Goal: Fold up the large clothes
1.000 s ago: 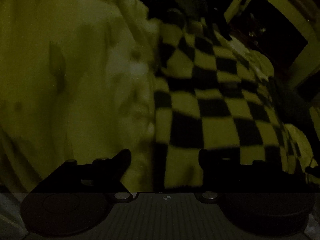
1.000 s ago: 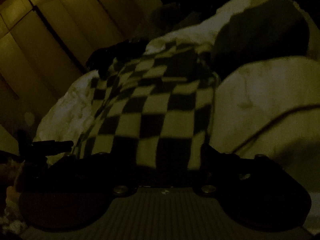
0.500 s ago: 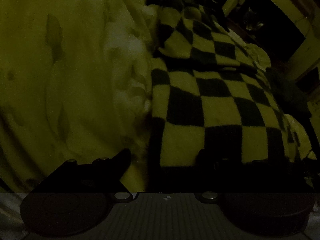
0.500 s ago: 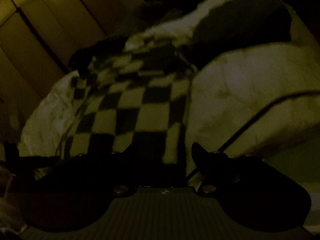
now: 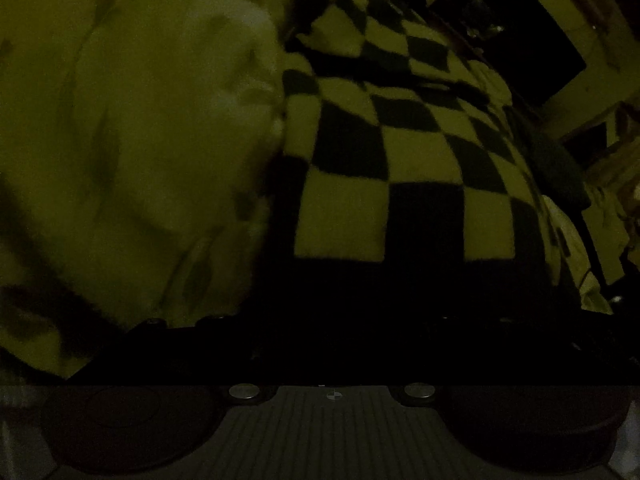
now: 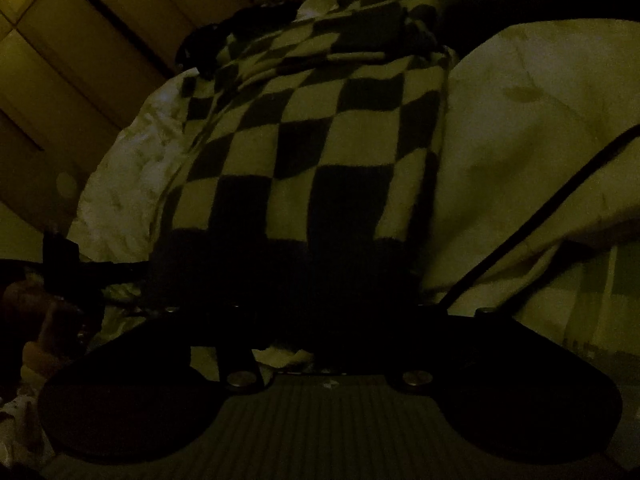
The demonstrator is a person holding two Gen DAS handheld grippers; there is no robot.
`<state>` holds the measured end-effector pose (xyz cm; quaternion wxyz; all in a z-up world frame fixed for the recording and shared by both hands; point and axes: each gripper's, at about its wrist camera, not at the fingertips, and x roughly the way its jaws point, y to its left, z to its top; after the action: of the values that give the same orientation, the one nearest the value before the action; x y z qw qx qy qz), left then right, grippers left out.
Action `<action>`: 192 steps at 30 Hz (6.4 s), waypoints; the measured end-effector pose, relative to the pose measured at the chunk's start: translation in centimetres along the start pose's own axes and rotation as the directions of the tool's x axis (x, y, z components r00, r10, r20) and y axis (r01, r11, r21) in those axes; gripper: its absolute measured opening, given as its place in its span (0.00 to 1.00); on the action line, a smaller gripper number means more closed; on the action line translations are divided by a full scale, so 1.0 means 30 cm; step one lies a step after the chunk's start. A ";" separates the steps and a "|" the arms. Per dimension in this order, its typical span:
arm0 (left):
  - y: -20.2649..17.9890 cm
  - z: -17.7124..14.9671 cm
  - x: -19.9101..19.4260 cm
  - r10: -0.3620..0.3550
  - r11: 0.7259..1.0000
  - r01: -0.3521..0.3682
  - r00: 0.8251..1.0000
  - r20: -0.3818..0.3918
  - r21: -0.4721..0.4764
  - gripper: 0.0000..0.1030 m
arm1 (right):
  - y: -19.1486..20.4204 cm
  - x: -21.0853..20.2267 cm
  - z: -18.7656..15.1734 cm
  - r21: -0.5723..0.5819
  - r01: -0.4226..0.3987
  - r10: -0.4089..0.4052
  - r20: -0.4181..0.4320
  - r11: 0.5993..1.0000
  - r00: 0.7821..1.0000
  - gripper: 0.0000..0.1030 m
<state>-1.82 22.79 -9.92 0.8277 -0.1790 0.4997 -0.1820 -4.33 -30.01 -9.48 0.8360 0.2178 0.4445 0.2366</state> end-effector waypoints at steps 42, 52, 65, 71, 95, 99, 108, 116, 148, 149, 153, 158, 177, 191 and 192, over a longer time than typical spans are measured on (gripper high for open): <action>-0.172 0.769 -0.020 -0.209 0.976 0.219 0.931 0.301 -0.001 0.65 | -0.152 0.015 0.595 0.248 -0.421 0.348 0.291 0.872 0.891 0.14; -0.107 1.018 0.286 0.055 0.990 -0.019 0.962 0.266 -0.137 0.73 | -0.332 0.330 0.962 0.395 -0.270 0.120 0.363 0.878 0.924 0.15; -0.164 0.991 0.189 0.111 0.988 -0.057 0.909 0.402 -0.144 1.00 | -0.292 0.395 0.900 0.235 -0.122 0.011 0.424 0.964 0.906 0.71; -0.341 0.862 0.082 0.230 0.944 -0.320 0.814 0.533 0.081 1.00 | -0.232 0.292 0.834 0.177 -0.015 -0.068 0.456 0.984 0.888 0.72; -0.477 0.496 0.319 0.346 0.839 -0.471 0.848 0.401 0.272 1.00 | -0.090 0.297 0.544 -0.015 0.109 -0.098 0.330 0.994 0.939 0.76; -0.585 0.432 0.269 0.292 0.789 -0.489 0.831 0.474 0.371 1.00 | -0.145 0.200 0.550 0.125 0.068 -0.111 0.380 0.990 0.918 0.76; -0.779 0.349 0.382 0.223 0.722 -0.444 0.875 0.429 0.531 1.00 | -0.312 0.177 0.529 0.363 -0.157 0.018 0.358 0.919 0.934 0.64; -0.845 0.331 0.432 0.237 0.663 -0.484 0.859 0.453 0.571 1.00 | -0.309 0.186 0.519 0.379 -0.087 -0.028 0.288 0.921 0.957 0.62; -1.204 0.212 0.816 0.183 0.327 -0.514 0.858 0.480 0.793 1.00 | -0.390 0.116 0.521 0.332 -0.396 0.219 0.462 0.856 0.860 0.05; -1.203 0.205 0.808 0.180 0.314 -0.518 0.856 0.485 0.796 1.00 | -0.408 0.114 0.519 0.350 -0.406 0.217 0.469 0.844 0.856 0.07; -1.177 0.167 0.742 0.152 0.273 -0.537 0.843 0.515 0.798 1.00 | -0.440 0.096 0.515 0.394 -0.395 0.188 0.469 0.830 0.863 0.43; -1.124 0.168 0.681 0.175 0.333 -0.520 0.854 0.491 0.786 1.00 | -0.335 0.109 0.529 0.293 -0.153 0.054 0.319 0.944 0.946 0.62; -1.221 0.196 0.778 0.141 0.294 -0.538 0.842 0.521 0.790 1.00 | -0.459 0.109 0.479 0.325 -0.575 0.366 0.521 0.751 0.771 0.10; -1.233 0.271 0.839 0.140 0.396 -0.487 0.870 0.473 0.779 0.80 | -0.479 0.108 0.475 0.373 -0.538 0.314 0.515 0.756 0.797 0.76; -1.230 0.274 0.831 0.137 0.409 -0.481 0.872 0.469 0.775 0.80 | -0.487 0.096 0.470 0.384 -0.532 0.288 0.535 0.755 0.794 0.84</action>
<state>11.84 -20.33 -7.69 0.8904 0.3382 0.2120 -0.2187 11.98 -42.06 -12.53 0.7490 0.5760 0.2277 0.2351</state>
